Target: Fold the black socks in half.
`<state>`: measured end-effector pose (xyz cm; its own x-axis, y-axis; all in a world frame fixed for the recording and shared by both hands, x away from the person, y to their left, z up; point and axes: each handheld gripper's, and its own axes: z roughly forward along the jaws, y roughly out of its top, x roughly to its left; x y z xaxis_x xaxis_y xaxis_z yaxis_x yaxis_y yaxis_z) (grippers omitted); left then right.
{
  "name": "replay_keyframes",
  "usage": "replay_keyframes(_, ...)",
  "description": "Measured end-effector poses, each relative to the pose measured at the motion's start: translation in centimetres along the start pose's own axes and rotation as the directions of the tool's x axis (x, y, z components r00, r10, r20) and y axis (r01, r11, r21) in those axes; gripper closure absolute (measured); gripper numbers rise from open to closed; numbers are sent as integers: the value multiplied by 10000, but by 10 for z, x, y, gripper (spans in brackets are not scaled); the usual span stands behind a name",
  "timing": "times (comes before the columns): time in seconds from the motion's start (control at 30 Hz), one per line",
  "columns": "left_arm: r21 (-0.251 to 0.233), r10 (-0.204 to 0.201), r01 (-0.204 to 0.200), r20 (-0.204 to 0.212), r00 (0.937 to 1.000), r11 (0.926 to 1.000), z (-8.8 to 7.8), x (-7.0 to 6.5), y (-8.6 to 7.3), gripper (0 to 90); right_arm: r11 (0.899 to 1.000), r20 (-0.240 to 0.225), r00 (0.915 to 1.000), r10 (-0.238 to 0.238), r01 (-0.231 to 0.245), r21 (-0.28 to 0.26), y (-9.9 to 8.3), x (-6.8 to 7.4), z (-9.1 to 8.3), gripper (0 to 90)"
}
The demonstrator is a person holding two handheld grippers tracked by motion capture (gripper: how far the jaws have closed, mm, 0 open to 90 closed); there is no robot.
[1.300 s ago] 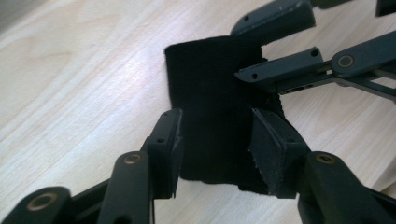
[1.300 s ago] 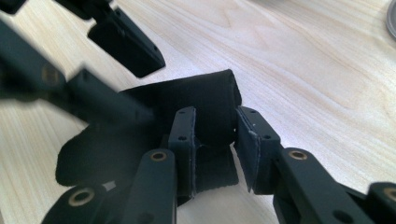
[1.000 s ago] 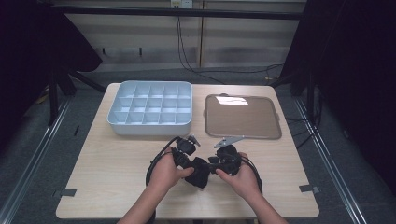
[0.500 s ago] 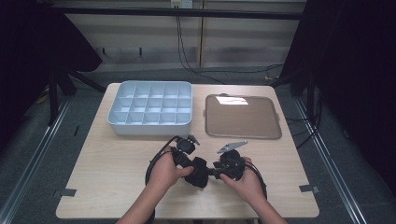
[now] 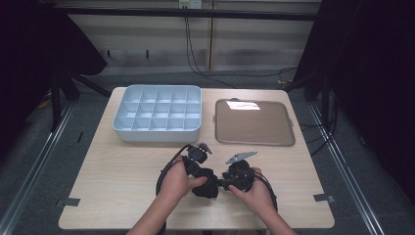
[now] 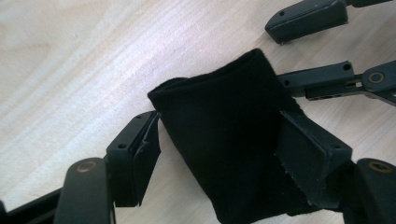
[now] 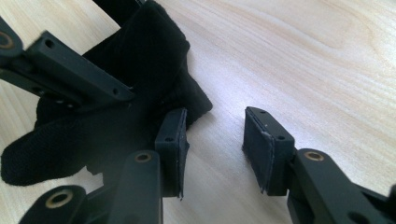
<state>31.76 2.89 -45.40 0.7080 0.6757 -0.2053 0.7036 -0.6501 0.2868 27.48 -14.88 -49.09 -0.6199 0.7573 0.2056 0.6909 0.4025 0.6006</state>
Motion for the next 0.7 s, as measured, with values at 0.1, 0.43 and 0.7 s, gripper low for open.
replay_keyframes(0.1,-11,-88,87,-156,9998,10000,1,-1,0,284,10000,-20,10000,2,-2,-56,0,0,0,597)
replay_keyframes(0.43,-21,-388,388,-66,9992,9992,8,-5,-3,260,9999,42,10000,-23,23,-104,-1,0,0,608)
replay_keyframes(0.7,-31,-324,325,217,9992,9995,7,-7,-3,384,9998,-23,10000,19,-20,-177,-2,-1,0,600)
